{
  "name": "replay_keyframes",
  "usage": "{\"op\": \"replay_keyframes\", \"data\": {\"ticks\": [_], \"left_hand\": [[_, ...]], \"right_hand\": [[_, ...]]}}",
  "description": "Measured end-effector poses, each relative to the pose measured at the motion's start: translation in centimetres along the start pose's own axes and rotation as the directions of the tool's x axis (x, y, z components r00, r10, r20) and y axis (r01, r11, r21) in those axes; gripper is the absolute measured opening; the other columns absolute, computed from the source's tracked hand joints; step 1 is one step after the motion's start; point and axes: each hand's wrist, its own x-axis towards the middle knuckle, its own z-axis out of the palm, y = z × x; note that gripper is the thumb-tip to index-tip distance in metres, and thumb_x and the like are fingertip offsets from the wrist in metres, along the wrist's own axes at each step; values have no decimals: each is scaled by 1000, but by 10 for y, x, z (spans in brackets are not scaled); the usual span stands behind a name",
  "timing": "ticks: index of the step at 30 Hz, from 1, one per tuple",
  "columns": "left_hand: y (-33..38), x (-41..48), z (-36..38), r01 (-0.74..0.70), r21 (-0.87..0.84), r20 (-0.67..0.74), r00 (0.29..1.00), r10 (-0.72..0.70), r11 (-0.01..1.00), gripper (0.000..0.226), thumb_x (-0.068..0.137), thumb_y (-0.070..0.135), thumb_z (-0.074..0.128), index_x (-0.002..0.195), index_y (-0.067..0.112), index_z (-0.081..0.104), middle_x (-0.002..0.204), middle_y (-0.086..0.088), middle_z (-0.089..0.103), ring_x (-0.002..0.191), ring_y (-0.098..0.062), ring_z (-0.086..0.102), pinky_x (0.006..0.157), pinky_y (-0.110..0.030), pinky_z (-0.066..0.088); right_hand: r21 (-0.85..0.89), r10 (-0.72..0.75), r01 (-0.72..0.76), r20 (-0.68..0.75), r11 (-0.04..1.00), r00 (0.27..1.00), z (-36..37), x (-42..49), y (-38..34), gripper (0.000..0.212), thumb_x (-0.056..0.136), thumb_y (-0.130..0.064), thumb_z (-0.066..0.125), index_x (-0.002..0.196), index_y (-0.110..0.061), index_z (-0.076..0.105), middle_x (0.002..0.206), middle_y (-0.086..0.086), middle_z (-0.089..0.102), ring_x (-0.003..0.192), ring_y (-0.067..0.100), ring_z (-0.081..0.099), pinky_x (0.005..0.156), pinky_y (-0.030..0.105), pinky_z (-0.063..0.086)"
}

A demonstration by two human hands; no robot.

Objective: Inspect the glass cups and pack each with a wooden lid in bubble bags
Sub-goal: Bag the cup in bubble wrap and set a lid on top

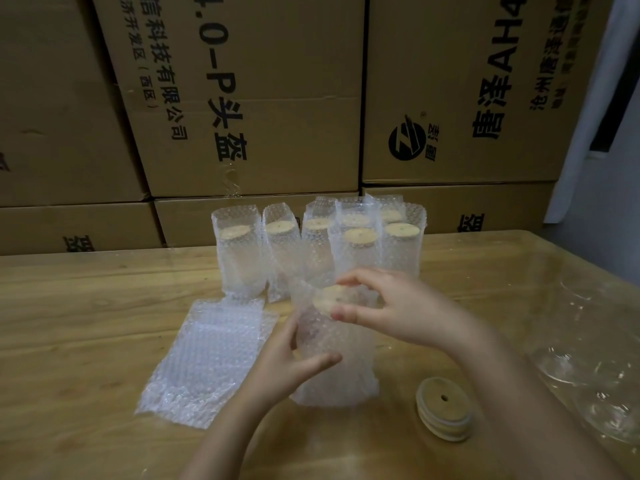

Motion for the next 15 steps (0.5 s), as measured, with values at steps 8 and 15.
{"op": "replay_keyframes", "data": {"ticks": [8,15], "left_hand": [[-21,-11,27,150,-158,51,988,-144,976,95,56,28,93,126,48,32,114,37,54,105,21,51,76,0,42],[-24,6,37,114,-259,-72,988,-137,959,110,45,36,94,133,51,31,118,30,58,108,8,58,77,-10,49]], "right_hand": [[280,-57,135,-269,951,961,26,-5,17,7,86,-28,66,83,-26,61,95,-13,63,94,2,58,78,33,53],[546,110,157,-424,823,899,31,-11,31,14,83,-25,71,84,-32,60,90,-14,66,89,3,65,76,19,52]]}}
